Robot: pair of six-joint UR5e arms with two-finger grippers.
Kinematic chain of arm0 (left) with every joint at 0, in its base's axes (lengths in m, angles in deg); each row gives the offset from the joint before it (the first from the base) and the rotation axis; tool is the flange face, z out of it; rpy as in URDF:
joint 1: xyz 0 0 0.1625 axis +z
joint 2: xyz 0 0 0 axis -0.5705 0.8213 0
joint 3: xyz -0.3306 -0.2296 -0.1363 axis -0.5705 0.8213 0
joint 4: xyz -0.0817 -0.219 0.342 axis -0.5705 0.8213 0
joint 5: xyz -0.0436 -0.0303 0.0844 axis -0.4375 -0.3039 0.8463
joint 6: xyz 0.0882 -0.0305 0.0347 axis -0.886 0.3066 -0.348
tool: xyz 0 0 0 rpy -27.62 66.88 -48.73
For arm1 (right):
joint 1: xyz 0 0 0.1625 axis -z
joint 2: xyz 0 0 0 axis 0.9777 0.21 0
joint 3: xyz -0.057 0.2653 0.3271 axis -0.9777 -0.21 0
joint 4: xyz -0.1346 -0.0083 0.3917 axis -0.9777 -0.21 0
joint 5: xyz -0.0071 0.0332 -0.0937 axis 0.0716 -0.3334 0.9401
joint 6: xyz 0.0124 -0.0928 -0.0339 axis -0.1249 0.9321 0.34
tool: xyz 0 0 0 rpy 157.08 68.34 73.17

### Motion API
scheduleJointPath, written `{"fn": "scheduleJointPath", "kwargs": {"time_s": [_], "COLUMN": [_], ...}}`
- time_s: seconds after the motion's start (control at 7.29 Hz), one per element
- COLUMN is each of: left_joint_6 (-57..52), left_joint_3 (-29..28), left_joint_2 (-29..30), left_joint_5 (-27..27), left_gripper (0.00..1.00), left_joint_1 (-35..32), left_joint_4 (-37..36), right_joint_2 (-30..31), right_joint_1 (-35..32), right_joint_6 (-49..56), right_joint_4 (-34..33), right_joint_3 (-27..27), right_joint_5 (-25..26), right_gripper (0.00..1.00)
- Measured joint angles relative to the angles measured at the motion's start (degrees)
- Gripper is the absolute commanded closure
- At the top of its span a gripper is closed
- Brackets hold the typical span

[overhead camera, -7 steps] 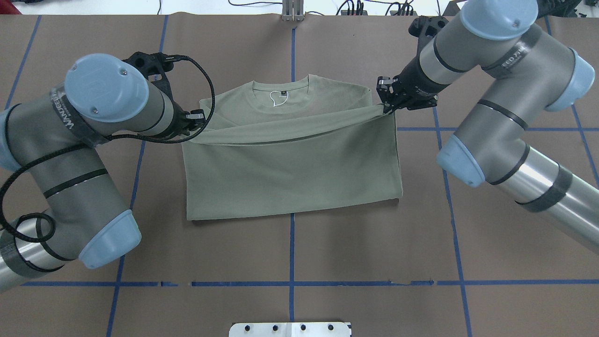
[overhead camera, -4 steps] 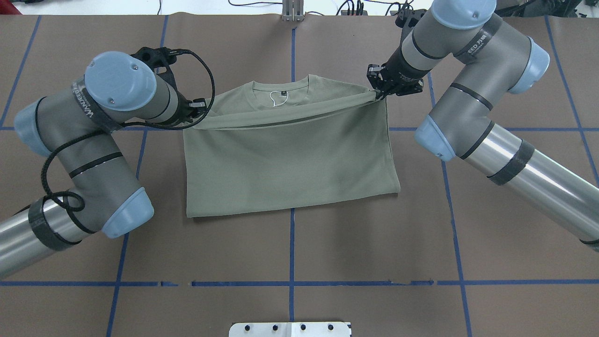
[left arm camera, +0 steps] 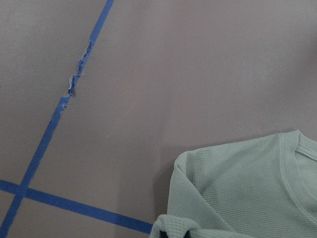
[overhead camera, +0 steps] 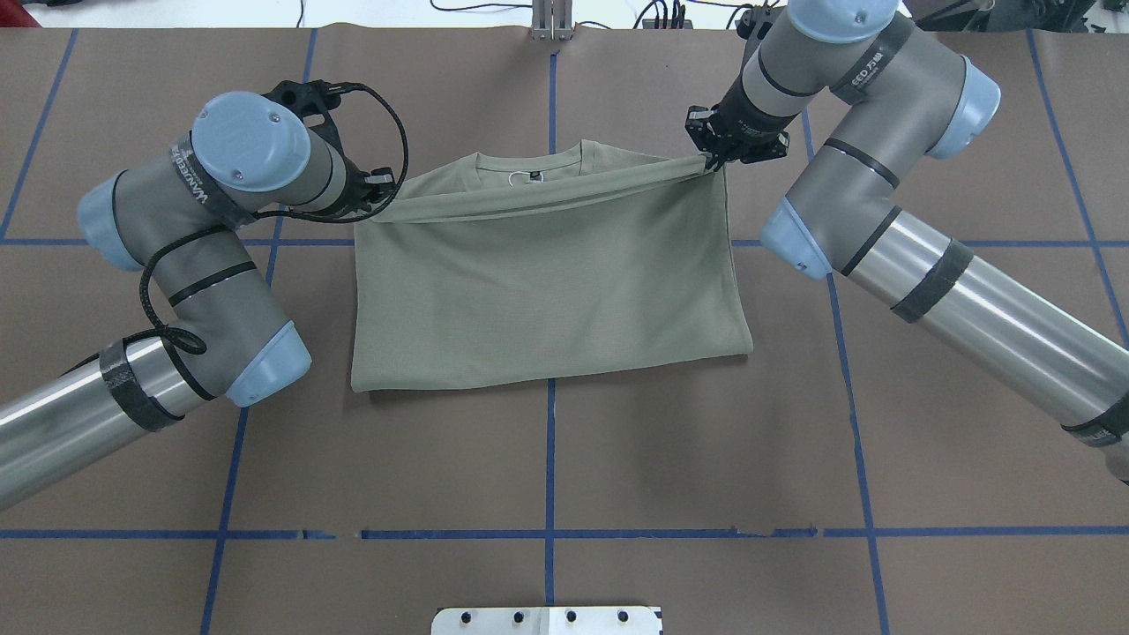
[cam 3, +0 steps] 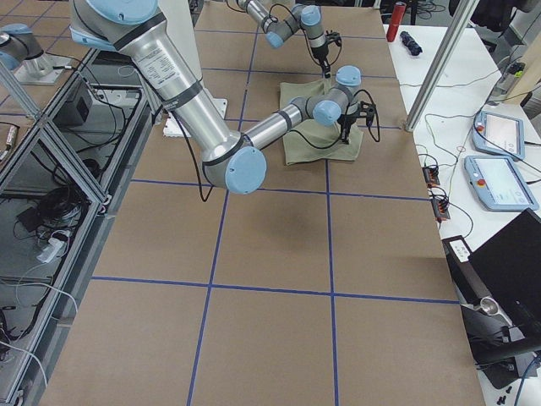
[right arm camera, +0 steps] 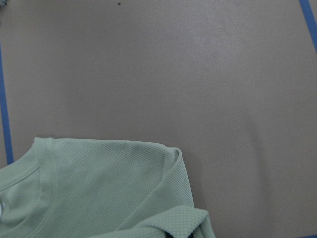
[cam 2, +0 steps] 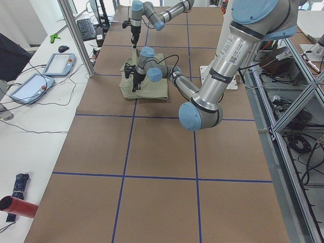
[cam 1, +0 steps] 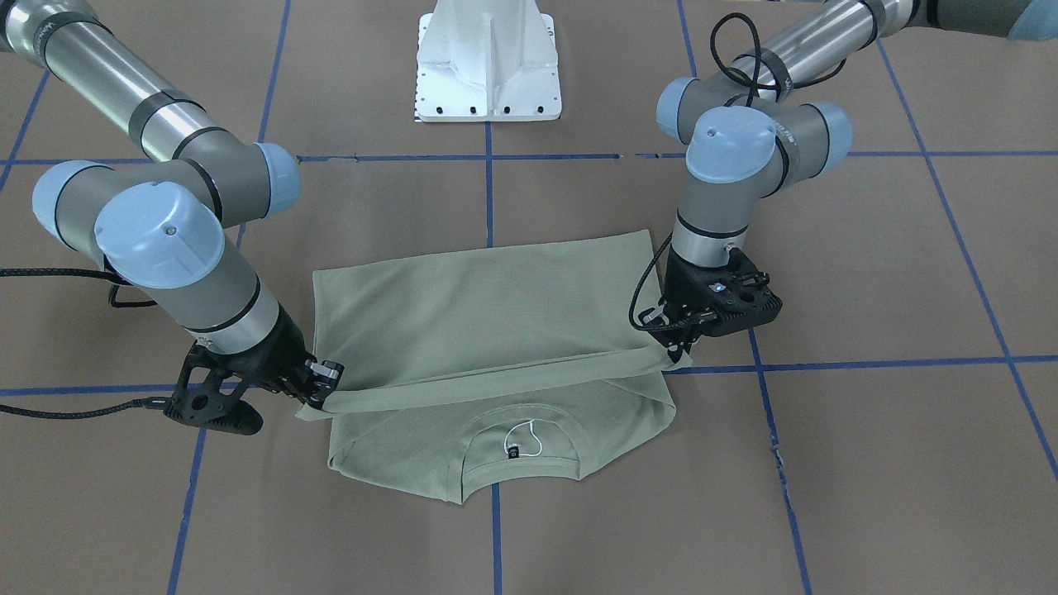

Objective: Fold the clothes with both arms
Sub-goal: 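Lay the hem over the collar and open both grippers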

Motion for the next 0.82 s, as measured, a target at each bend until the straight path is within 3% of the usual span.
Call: {"fn": "scheduleJointPath", "kwargs": {"time_s": [0.82], "left_joint_6": [0.33], "left_joint_3": [-3.78], "left_joint_2": [1.3], "left_joint_5": [0.73], "left_gripper": [1.0], "left_joint_1": [-1.18], "left_joint_4": [0.41], "right_joint_2": [-2.46], "right_joint_1": [0.19], "right_joint_6": [-0.01], "right_joint_4": [2.76], "right_joint_3": [-5.59], "right_joint_5": [2.6], "right_gripper": [1.0]}}
